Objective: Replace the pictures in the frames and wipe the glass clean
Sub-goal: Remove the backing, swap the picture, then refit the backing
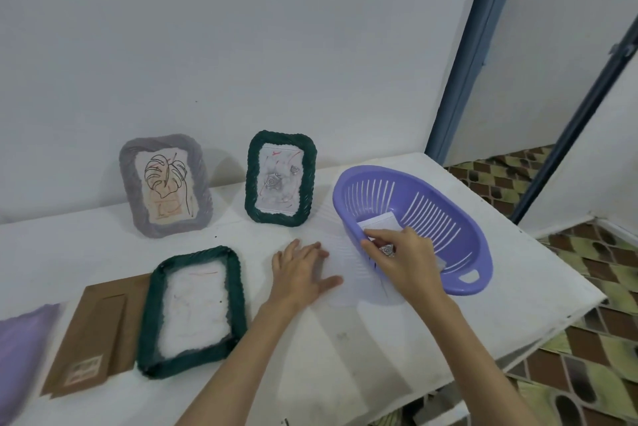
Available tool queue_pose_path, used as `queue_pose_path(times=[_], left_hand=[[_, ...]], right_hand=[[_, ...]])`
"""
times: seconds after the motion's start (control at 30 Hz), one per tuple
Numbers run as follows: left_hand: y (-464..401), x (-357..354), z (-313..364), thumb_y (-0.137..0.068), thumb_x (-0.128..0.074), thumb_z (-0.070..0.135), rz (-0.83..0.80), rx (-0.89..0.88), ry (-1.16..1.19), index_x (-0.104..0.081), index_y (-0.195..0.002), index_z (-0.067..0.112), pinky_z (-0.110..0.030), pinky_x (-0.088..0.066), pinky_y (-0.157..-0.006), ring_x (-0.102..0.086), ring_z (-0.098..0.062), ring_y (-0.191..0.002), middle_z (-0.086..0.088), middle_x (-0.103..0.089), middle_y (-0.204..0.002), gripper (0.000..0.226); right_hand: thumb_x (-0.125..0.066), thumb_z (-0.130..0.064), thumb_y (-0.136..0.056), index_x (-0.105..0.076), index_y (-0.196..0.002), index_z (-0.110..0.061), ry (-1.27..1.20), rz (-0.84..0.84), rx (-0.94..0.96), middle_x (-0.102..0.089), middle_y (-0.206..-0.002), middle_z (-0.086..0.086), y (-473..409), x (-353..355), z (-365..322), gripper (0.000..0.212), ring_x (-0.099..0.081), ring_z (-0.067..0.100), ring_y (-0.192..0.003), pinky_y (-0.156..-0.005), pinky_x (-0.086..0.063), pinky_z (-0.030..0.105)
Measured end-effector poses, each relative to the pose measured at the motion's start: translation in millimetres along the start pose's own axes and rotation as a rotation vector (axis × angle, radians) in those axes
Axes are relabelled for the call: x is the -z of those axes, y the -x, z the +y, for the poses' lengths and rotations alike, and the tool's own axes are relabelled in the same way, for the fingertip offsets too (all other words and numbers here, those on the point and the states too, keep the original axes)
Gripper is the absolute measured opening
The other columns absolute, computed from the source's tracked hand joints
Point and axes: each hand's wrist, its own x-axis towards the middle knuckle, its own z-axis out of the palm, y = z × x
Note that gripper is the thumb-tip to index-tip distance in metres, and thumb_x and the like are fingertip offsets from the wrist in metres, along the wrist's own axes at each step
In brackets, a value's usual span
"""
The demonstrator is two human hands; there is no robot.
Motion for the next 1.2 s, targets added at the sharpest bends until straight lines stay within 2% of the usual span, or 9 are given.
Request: queue_pose_path(times=[0.4, 0.47, 0.53, 0.6, 0.67, 0.77, 0.93, 1.07, 1.2], left_hand=[[-8, -3, 3, -0.08, -0.05, 0.063, 0.012, -0.009, -0.014, -0.045, -0.127, 0.044, -0.038, -0.007, -0.11, -0.013, -0.02, -0.14, 0.015, -0.033, -0.145, 0.05], [-10, -2, 8, -0.09, -0.043, 0.052, 0.068, 0.001, 0.106, -0.038, -0.133, 0.041, -0.038, -0.007, -0.111, -0.015, -0.018, -0.141, 0.013, -0.038, -0.143, 0.045], [-8, 6, 22, -0.095, -0.036, 0.043, 0.148, 0.064, 0.409, -0.029, -0.138, 0.04, -0.037, -0.011, -0.11, -0.024, -0.014, -0.137, 0.011, -0.046, -0.135, 0.043], [-5, 13, 38, -0.087, -0.039, 0.057, 0.162, 0.06, 0.658, -0.026, -0.135, 0.048, -0.034, -0.015, -0.11, -0.031, -0.008, -0.13, 0.013, -0.048, -0.127, 0.05], [-3, 17, 50, -0.069, -0.051, 0.073, 0.129, 0.021, 0.768, -0.03, -0.13, 0.052, -0.037, -0.019, -0.113, -0.032, -0.007, -0.131, 0.016, -0.045, -0.131, 0.068], [-1, 21, 62, -0.046, -0.07, 0.065, 0.111, 0.025, 0.724, -0.034, -0.133, 0.041, -0.037, -0.023, -0.114, -0.025, -0.008, -0.133, 0.022, -0.035, -0.124, 0.097], [-4, 25, 60, -0.053, -0.087, 0.037, 0.068, 0.032, 0.794, -0.038, -0.127, 0.048, -0.034, -0.028, -0.113, -0.029, -0.01, -0.132, 0.015, -0.03, -0.125, 0.09], [-9, 26, 58, -0.036, -0.078, 0.056, 0.058, 0.006, 0.785, -0.038, -0.116, 0.058, -0.031, -0.029, -0.111, -0.031, -0.006, -0.13, 0.011, -0.034, -0.135, 0.09], [-12, 23, 57, -0.037, -0.078, 0.059, 0.06, 0.006, 0.779, -0.038, -0.119, 0.056, -0.036, -0.03, -0.112, -0.031, -0.007, -0.132, 0.009, -0.034, -0.141, 0.092]], right_hand=[[-0.06, -0.04, -0.085, -0.068, -0.107, -0.024, 0.081, -0.031, -0.015, -0.072, -0.092, -0.004, 0, -11, 4, 0.028, -0.06, 0.022, -0.094, -0.086, -0.042, 0.036], [-0.062, -0.039, -0.084, -0.068, -0.107, -0.023, 0.001, -0.071, -0.068, -0.073, -0.091, -0.003, -4, -5, 5, 0.029, -0.061, 0.02, -0.092, -0.088, -0.045, 0.038], [-0.063, -0.036, -0.084, -0.067, -0.109, -0.019, -0.15, -0.13, -0.151, -0.072, -0.09, 0.0, -11, 7, 10, 0.03, -0.062, 0.013, -0.08, -0.083, -0.049, 0.035], [-0.062, -0.031, -0.085, -0.065, -0.112, -0.016, -0.19, -0.159, -0.22, -0.067, -0.087, 0.0, -23, 20, 22, 0.03, -0.055, 0.005, -0.07, -0.072, -0.046, 0.027], [-0.063, -0.027, -0.085, -0.063, -0.115, -0.014, -0.132, -0.166, -0.278, -0.063, -0.087, 0.0, -41, 29, 43, 0.032, -0.053, 0.01, -0.072, -0.069, -0.041, 0.026], [-0.07, -0.027, -0.08, -0.053, -0.126, -0.015, 0.034, -0.314, -0.341, -0.064, -0.102, 0.007, -66, 33, 70, 0.05, -0.055, 0.017, -0.084, -0.071, -0.043, 0.028], [-0.078, -0.031, -0.07, -0.035, -0.137, -0.016, 0.248, -0.594, -0.336, -0.048, -0.135, 0.009, -80, 25, 88, 0.081, -0.05, 0.026, -0.117, -0.093, -0.046, 0.036], [-0.082, -0.033, -0.064, -0.035, -0.135, -0.017, 0.334, -0.646, -0.294, -0.052, -0.132, 0.007, -78, 15, 89, 0.087, -0.051, 0.029, -0.118, -0.095, -0.046, 0.039], [-0.084, -0.029, -0.061, -0.036, -0.132, -0.016, 0.366, -0.647, -0.285, -0.055, -0.127, 0.009, -79, 11, 94, 0.087, -0.055, 0.029, -0.113, -0.092, -0.05, 0.04]])
